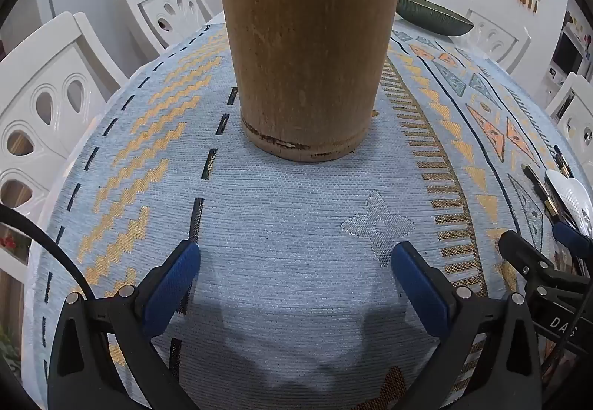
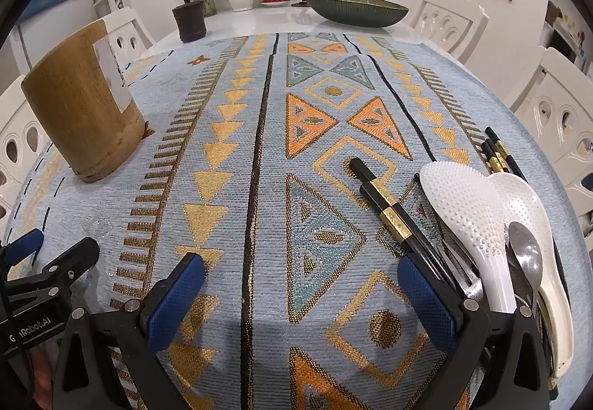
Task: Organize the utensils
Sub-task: 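Close the left tool on the wooden cup and lift it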
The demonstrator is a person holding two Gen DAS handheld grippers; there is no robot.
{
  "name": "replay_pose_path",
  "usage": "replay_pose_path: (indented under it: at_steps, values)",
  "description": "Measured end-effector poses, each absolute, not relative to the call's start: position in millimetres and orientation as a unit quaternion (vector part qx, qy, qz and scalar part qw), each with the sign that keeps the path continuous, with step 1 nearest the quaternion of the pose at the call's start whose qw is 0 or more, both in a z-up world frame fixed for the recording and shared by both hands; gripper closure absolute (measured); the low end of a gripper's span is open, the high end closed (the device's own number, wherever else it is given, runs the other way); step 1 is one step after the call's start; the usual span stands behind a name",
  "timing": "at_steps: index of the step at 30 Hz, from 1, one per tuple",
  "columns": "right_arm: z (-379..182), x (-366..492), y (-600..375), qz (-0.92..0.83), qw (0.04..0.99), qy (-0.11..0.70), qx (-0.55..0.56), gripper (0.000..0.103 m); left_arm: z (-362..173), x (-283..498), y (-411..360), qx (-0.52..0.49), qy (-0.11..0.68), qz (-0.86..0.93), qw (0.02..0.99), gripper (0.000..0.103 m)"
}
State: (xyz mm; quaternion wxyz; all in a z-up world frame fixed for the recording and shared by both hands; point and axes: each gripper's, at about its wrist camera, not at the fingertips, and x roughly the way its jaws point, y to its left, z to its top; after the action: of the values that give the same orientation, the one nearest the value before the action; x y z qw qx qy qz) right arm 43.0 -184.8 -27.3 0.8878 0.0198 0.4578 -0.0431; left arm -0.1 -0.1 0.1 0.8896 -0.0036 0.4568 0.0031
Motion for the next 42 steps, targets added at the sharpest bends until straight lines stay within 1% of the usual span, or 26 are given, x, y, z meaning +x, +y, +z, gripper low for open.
replay_pose_path:
  at_steps: [12,17,19,21,24,31,33,34,36,42]
  values:
    - [-27.7,44.2,-184.0,-0.043,0.887,0.459,0.021,0.000,3.3,8.5,0.9,-0.001,0.466,-0.008,0.885,0.000]
    - [-28.0,44.2,-183.9,-0.042,0.887,0.460,0.020,0.000,2.1,7.3,7.9,-0.010,0.456,-0.027,0.889,0.001]
    - [-26.8,41.9,-184.5,-0.033,0.886,0.462,0.019,0.000,6.8,9.8,12.5,-0.024,0.443,-0.031,0.896,0.001]
    - [-27.5,38.3,-184.4,-0.028,0.886,0.462,0.020,0.000,16.3,14.5,15.6,-0.033,0.411,-0.035,0.910,0.001]
    - [-28.7,37.7,-182.3,-0.030,0.887,0.461,0.016,0.000,24.9,28.8,12.0,-0.023,0.384,-0.044,0.922,0.001]
    - [-26.1,39.9,-184.8,-0.029,0.887,0.461,0.017,0.000,23.4,62.0,-0.2,-0.016,0.380,-0.049,0.924,0.001]
    - [-26.3,39.8,-184.5,-0.029,0.887,0.461,0.017,0.000,22.7,70.1,3.2,-0.032,0.380,-0.040,0.924,0.001]
    - [-26.0,39.6,-184.2,-0.029,0.887,0.461,0.017,0.000,22.0,71.6,4.7,-0.040,0.380,-0.036,0.923,0.002]
    - [-26.2,39.8,-183.9,-0.029,0.887,0.461,0.017,0.000,21.4,76.4,9.6,-0.053,0.383,-0.029,0.922,0.010]
    - [-26.3,39.5,-184.5,-0.029,0.887,0.461,0.017,0.000,22.9,77.7,17.1,-0.060,0.382,-0.045,0.921,0.011]
